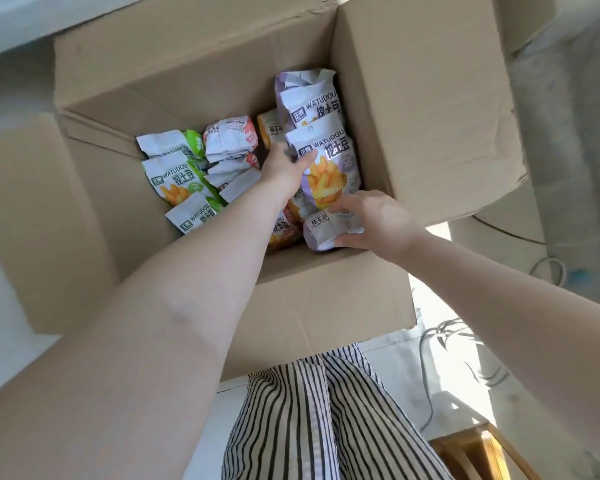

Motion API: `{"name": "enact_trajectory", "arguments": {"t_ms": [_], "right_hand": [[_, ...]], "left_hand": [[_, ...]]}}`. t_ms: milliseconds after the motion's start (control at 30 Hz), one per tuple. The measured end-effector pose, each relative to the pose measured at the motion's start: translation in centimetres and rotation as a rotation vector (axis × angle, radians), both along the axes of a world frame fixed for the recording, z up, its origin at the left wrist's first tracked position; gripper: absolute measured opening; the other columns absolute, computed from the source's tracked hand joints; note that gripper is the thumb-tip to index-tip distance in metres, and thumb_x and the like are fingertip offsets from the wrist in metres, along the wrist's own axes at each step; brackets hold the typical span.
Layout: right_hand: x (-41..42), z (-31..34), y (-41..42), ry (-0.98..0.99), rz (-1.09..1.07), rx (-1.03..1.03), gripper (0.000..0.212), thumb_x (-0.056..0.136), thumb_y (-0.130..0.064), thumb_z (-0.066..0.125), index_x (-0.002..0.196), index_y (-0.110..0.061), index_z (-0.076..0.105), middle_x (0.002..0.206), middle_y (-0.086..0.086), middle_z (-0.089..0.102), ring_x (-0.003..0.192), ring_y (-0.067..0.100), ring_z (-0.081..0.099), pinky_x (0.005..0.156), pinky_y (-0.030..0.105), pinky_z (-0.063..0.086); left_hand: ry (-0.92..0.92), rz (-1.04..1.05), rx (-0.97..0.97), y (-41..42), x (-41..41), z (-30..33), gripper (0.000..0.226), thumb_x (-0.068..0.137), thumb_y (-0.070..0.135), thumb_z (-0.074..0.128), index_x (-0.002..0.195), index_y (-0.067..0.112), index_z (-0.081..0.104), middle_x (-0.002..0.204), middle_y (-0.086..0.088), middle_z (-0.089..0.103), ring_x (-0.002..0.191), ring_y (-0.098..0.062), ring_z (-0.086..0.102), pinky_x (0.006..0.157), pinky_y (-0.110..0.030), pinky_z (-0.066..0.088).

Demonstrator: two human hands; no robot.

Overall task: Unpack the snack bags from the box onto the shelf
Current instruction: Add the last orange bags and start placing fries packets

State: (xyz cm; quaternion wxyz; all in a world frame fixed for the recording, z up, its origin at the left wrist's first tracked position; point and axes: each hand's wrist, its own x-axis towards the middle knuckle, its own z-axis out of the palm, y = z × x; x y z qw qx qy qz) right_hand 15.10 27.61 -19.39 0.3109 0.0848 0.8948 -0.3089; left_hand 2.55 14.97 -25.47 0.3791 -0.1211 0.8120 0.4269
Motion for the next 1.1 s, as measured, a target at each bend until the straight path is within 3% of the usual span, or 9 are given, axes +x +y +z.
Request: {"name": "enact_trajectory", "arguments": {"t_ms": [167, 300, 500, 600, 667, 767, 833, 967, 1100], "right_hand": [[-0.8, -0.7, -0.2, -0.039, 0.02, 0.056, 0.026, 0.086, -0.036, 0.071, 0.108, -0.023, 0.069, 0.107, -0.001, 0.065, 0.109, 0.019, 0.052, 0.078, 0.027, 0.041], [-1.5, -0.6, -0.5, -0.04, -0.149, 0.029, 0.009, 0.087, -0.028, 0.072, 0.091, -0.021, 0.069, 0.088, -0.001, 0.06, 0.086, 0.017, 0.05, 0.068, 0.025, 0.033], [-2.2, 0.3, -0.7, -0.027, -0.288, -0.064, 0.015, 0.085, -0.018, 0.071, 0.077, -0.02, 0.059, 0.069, -0.006, 0.053, 0.072, 0.018, 0.048, 0.058, 0.03, 0.032], [-2.6, 1.4, -0.7, -0.023, -0.311, -0.091, 0.019, 0.085, -0.018, 0.071, 0.071, -0.018, 0.057, 0.061, -0.007, 0.046, 0.061, 0.015, 0.043, 0.051, 0.026, 0.031], [-3.2, 2.8, -0.6, -0.011, -0.331, -0.119, 0.02, 0.084, -0.018, 0.07, 0.069, -0.014, 0.057, 0.06, -0.003, 0.045, 0.059, 0.015, 0.04, 0.053, 0.03, 0.029], [-4.5, 6.3, -0.5, 0.018, -0.321, -0.138, 0.02, 0.082, -0.02, 0.072, 0.076, -0.005, 0.061, 0.065, 0.002, 0.048, 0.063, 0.015, 0.042, 0.058, 0.031, 0.029], [-5.3, 9.6, -0.4, 0.034, -0.297, -0.139, 0.02, 0.082, -0.022, 0.073, 0.078, -0.005, 0.063, 0.067, 0.003, 0.052, 0.062, 0.014, 0.044, 0.058, 0.031, 0.031], [-6.4, 18.4, -0.6, 0.041, -0.242, -0.153, 0.019, 0.084, -0.02, 0.074, 0.08, -0.003, 0.066, 0.065, 0.002, 0.051, 0.056, 0.012, 0.041, 0.048, 0.021, 0.029], [-5.8, 28.5, -1.6, 0.036, -0.198, -0.138, 0.018, 0.084, -0.022, 0.073, 0.073, -0.009, 0.066, 0.059, 0.0, 0.049, 0.052, 0.013, 0.039, 0.045, 0.018, 0.028]], "left_hand": [[0.012, 0.117, 0.003, 0.4, -0.6, -1.5, 0.038, 0.089, 0.029, 0.067, 0.12, 0.009, 0.055, 0.115, -0.003, 0.063, 0.094, -0.015, 0.058, 0.079, -0.024, 0.04], [0.013, 0.154, 0.033, 0.2, -1.0, -2.1, 0.028, 0.086, 0.021, 0.071, 0.112, 0.013, 0.062, 0.11, -0.001, 0.069, 0.095, -0.016, 0.064, 0.085, -0.03, 0.051], [0.025, 0.213, 0.182, -1.8, -1.4, -0.3, 0.025, 0.089, 0.009, 0.066, 0.113, 0.006, 0.063, 0.105, -0.005, 0.069, 0.093, -0.018, 0.067, 0.078, -0.026, 0.054], [0.022, 0.21, 0.277, -3.5, -2.0, 1.8, 0.025, 0.091, 0.005, 0.063, 0.115, 0.006, 0.061, 0.111, -0.01, 0.068, 0.098, -0.021, 0.067, 0.088, -0.033, 0.055], [0.03, 0.192, 0.298, -4.7, -2.6, 4.0, 0.024, 0.092, 0.005, 0.061, 0.115, 0.007, 0.059, 0.11, -0.012, 0.069, 0.096, -0.02, 0.067, 0.087, -0.033, 0.055], [0.038, 0.111, 0.308, -6.7, -3.4, 8.5, 0.018, 0.094, 0.005, 0.058, 0.111, 0.011, 0.057, 0.097, -0.002, 0.069, 0.08, -0.007, 0.068, 0.069, -0.022, 0.055], [0.06, 0.042, 0.293, -8.0, -3.9, 12.2, 0.014, 0.094, 0.005, 0.058, 0.104, 0.014, 0.057, 0.094, 0.003, 0.069, 0.074, 0.0, 0.068, 0.065, -0.017, 0.053], [0.101, 0.002, 0.291, -10.2, -4.3, 21.3, 0.018, 0.093, 0.004, 0.059, 0.094, 0.021, 0.057, 0.092, 0.004, 0.068, 0.072, 0.001, 0.067, 0.07, -0.021, 0.054], [0.108, 0.076, 0.312, -11.8, -2.3, 31.4, 0.017, 0.093, 0.003, 0.058, 0.101, 0.018, 0.056, 0.093, 0.002, 0.067, 0.072, -0.001, 0.065, 0.076, -0.027, 0.053]]}}
